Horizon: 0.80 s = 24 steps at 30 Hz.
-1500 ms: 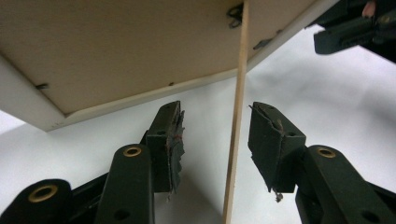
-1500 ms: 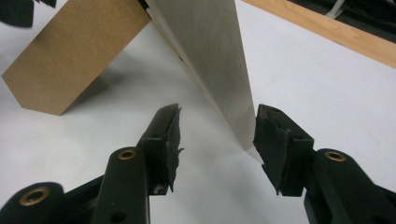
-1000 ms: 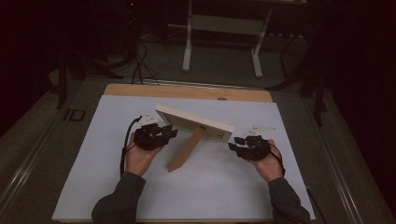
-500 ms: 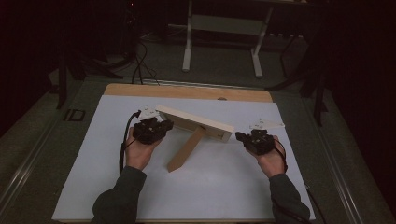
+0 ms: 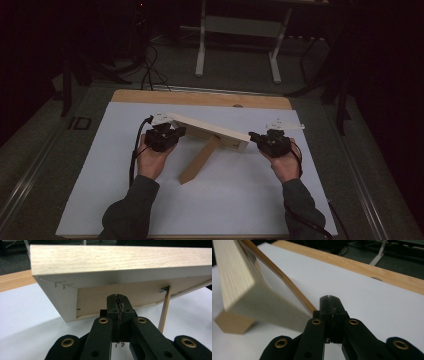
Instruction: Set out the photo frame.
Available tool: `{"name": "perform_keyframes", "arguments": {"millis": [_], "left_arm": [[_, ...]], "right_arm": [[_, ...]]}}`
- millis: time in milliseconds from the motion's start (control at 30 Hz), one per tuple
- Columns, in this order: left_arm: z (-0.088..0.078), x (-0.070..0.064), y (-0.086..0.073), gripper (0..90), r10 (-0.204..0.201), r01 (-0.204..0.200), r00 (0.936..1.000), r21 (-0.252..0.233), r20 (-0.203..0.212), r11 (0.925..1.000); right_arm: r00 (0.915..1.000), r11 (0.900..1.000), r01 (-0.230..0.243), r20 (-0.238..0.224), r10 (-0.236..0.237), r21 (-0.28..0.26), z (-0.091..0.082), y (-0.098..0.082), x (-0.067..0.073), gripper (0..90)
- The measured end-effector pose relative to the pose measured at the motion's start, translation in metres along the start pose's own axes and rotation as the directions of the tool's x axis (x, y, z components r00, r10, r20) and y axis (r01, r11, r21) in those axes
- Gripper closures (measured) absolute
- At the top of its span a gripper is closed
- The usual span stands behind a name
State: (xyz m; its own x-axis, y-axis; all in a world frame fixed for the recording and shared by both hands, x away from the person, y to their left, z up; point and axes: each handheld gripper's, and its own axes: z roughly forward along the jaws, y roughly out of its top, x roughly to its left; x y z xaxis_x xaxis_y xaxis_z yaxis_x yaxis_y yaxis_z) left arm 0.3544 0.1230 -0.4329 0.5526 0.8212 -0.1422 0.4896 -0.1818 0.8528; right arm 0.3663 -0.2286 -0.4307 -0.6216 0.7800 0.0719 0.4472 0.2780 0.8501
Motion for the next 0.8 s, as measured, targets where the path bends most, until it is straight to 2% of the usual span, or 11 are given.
{"name": "perform_keyframes", "arguments": {"millis": [67, 367, 800], "left_arm": [[0.0, -0.001, 0.002, 89.8, 0.003, -0.003, 1.0, 0.002, -0.001, 1.0], [0.005, -0.004, 0.007, 89.8, 0.006, -0.006, 1.0, 0.007, 0.003, 1.0], [0.016, -0.019, 0.014, 89.7, 0.039, -0.039, 0.9991, 0.029, 0.014, 0.9988]], "right_arm": [[0.9992, 0.999, -0.033, -0.022, 0.033, -0.021, 0.001, 0.002, -0.001, 90.0], [0.9958, 0.997, -0.067, -0.067, 0.063, -0.047, 0.0, 0.006, -0.002, 90.0], [0.9946, 0.998, -0.051, -0.092, 0.048, -0.036, 0.001, 0.01, 0.002, 89.9]]}}
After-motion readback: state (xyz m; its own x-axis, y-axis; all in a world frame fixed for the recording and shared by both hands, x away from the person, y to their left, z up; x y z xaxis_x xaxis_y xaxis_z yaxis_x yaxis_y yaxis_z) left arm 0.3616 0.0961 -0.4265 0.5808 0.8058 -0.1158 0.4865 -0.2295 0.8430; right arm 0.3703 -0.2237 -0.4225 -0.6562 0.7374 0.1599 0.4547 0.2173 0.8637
